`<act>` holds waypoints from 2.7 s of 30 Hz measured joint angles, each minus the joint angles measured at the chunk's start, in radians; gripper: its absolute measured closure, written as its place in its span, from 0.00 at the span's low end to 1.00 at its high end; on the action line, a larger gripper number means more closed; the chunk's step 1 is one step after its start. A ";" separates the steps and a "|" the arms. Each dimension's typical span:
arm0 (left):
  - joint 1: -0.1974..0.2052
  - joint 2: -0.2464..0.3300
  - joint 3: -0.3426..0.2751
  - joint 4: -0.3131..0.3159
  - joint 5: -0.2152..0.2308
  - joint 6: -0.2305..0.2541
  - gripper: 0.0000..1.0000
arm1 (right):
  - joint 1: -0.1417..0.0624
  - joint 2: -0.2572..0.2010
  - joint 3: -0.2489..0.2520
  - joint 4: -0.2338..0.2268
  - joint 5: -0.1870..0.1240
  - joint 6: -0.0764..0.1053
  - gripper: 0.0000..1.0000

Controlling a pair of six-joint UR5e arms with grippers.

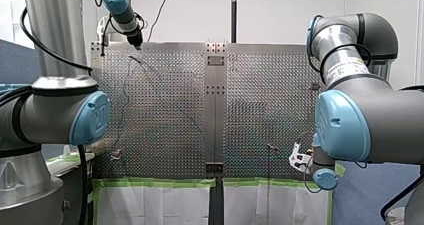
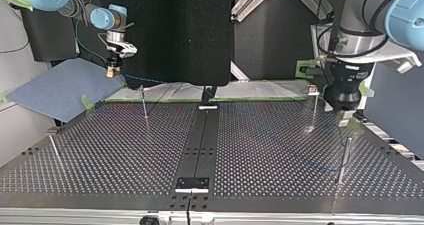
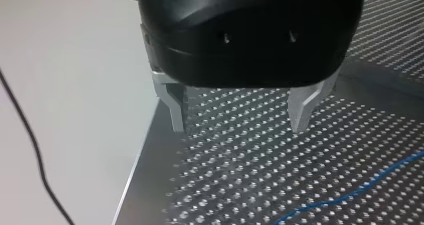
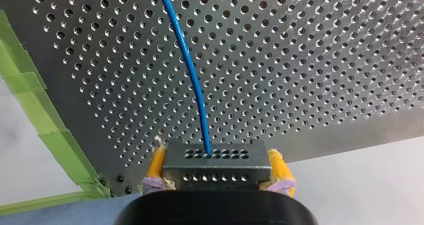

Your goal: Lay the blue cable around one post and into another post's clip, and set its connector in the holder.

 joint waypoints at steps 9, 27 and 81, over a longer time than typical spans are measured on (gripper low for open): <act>0.002 -0.021 0.022 0.017 -0.022 -0.010 0.00 | 0.001 0.000 0.000 0.000 0.000 0.000 1.00; -0.001 -0.027 0.066 -0.070 -0.101 0.024 0.00 | 0.002 0.000 0.000 0.000 0.000 0.000 1.00; -0.010 -0.025 0.064 -0.178 -0.336 0.037 0.00 | 0.007 0.000 0.000 0.006 0.000 0.000 1.00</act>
